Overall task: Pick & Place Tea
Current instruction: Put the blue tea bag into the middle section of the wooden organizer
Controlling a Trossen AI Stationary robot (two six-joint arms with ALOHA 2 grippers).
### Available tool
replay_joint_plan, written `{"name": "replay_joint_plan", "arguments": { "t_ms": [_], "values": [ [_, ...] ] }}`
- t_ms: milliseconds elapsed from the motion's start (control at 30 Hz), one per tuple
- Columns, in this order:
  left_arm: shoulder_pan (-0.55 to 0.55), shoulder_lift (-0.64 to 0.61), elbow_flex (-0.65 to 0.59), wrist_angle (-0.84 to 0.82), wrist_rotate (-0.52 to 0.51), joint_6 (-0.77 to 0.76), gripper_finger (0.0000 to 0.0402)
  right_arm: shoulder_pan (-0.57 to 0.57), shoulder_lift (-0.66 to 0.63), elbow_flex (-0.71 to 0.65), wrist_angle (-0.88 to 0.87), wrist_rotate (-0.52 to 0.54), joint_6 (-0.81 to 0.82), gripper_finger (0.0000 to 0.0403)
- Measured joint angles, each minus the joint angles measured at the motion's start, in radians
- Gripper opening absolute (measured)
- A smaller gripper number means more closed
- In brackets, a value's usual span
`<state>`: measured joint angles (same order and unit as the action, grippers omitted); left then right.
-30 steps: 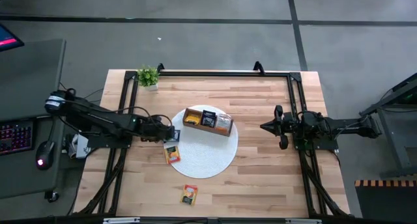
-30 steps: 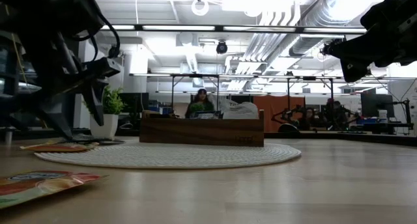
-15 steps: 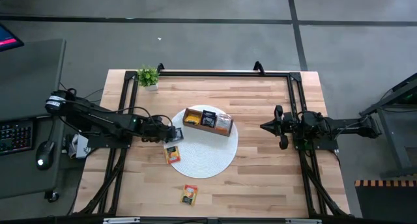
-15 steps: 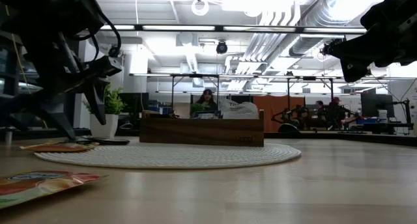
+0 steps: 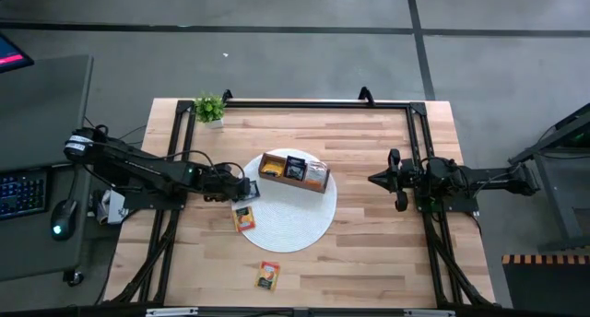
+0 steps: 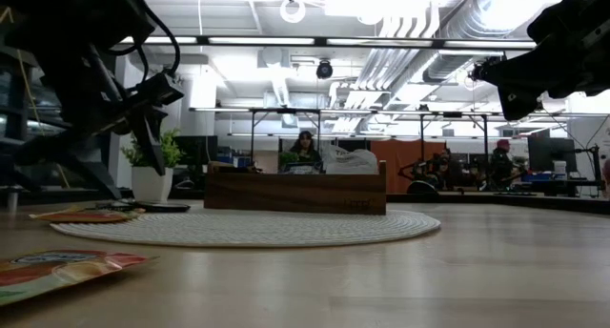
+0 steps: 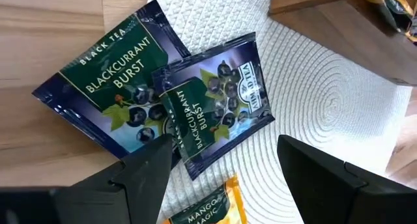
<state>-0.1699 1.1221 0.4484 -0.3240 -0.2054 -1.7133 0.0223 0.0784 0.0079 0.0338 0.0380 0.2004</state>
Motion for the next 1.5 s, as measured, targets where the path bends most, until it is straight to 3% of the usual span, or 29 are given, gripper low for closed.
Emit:
{"name": "replay_joint_plan", "arguments": {
  "t_ms": [433, 1500],
  "values": [
    [0.0, 0.086, 0.003, 0.085, 0.009, -0.023, 0.0275, 0.0, 0.0, 0.0, 0.0, 0.0, 0.0, 0.0012],
    [0.0, 0.089, 0.04, 0.089, -0.033, -0.069, 0.0275, 0.0, 0.0, 0.0, 0.0, 0.0, 0.0, 0.0012]
  ]
}}
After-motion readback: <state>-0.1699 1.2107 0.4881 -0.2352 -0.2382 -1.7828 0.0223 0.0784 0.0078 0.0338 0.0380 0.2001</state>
